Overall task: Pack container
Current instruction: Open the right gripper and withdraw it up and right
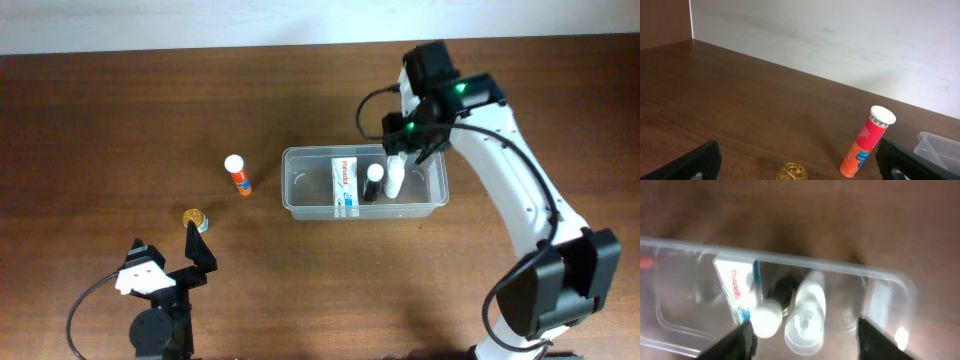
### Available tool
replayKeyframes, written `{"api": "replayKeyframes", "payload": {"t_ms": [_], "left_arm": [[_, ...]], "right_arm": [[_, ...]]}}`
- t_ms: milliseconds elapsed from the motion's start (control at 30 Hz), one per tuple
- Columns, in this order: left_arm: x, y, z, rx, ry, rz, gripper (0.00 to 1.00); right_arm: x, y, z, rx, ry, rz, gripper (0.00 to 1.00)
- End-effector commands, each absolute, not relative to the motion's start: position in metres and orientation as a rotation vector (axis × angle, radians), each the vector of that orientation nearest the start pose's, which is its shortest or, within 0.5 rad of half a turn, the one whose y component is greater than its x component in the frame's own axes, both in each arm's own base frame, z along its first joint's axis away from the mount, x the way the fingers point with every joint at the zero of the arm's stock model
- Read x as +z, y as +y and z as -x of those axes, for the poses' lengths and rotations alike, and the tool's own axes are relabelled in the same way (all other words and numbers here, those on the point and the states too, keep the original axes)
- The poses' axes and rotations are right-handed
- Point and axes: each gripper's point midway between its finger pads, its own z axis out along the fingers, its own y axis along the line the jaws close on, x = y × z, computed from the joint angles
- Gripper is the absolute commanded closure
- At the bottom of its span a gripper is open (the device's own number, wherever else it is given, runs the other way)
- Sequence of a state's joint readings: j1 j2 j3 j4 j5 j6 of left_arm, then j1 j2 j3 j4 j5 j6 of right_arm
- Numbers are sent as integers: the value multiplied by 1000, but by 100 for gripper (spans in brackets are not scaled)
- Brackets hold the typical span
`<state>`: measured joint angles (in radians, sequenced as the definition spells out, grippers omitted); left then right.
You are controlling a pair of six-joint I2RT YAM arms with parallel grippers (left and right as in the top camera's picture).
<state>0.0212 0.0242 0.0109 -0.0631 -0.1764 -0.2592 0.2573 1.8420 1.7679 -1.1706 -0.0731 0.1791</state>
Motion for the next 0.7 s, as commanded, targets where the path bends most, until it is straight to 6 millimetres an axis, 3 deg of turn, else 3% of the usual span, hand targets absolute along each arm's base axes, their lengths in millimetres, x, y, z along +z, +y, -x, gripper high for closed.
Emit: {"api": "replayKeyframes", "payload": {"t_ms": [0,67,167,267,400,667], "left_arm": [[158,38,-243,-28,1602,379,1],[158,38,-243,-28,1602,379,1],[158,38,-243,-28,1602,379,1],[158,38,-243,-28,1602,379,1],[158,38,-243,-28,1602,379,1],[158,38,-243,-28,1602,379,1]], "right_arm": [[242,98,-405,40,2684,116,28],[266,72,-400,-91,2655,40,1],[290,30,-389,-225,2626,-94,2],[298,-15,-376,-277,2626,-262,2],[291,-82,-361,-287,2616,-624,2],[264,-156,-334,-280,2657,-950,2]]}}
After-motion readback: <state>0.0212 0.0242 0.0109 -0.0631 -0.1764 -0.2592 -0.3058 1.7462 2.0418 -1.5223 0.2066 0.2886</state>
